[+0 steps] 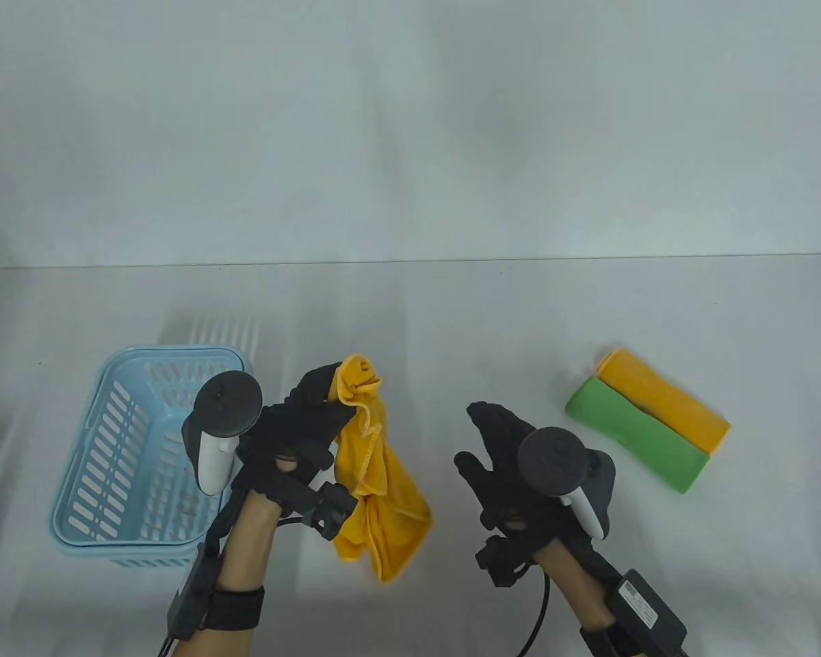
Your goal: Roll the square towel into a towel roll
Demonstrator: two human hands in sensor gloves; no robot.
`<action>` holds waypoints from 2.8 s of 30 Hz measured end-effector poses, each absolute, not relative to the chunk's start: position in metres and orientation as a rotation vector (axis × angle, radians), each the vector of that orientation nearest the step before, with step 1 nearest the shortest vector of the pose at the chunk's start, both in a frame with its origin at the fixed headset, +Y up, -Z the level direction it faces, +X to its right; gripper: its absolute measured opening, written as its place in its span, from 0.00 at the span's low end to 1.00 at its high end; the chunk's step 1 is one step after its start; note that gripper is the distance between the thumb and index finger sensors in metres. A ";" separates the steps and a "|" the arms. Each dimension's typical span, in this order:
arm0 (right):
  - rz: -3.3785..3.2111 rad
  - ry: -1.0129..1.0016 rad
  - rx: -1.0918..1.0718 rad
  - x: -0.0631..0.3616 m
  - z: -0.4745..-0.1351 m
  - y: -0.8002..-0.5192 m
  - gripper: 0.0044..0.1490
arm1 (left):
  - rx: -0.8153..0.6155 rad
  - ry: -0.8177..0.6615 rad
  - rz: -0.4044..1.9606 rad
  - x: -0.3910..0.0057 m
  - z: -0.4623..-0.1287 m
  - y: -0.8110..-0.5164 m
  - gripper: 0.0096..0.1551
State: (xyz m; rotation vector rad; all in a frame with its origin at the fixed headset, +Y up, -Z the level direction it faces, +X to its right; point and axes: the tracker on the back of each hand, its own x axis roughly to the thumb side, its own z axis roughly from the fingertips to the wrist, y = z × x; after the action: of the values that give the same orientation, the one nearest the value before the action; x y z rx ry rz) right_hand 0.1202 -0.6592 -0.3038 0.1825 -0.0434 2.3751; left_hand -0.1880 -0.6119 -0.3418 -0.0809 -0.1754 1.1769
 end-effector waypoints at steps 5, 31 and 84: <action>2.410 -0.022 0.228 0.106 -0.293 -0.657 0.44 | -0.047 -0.179 1.175 -0.188 -0.339 -0.604 0.32; 1.837 0.752 -0.147 0.093 -0.316 -0.752 0.38 | 0.136 -0.258 1.254 -0.164 -0.331 -0.504 0.33; 2.254 -0.114 -0.133 0.144 -0.341 -0.478 0.24 | -0.124 -0.103 0.540 -0.158 -0.326 -0.656 0.45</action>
State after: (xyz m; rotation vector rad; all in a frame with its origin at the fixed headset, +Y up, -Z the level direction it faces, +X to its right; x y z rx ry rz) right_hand 0.1443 -0.4778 -0.3412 -0.1334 -0.1140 2.2538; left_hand -0.1581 -0.6559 -0.3261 -0.1236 -0.1034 0.5396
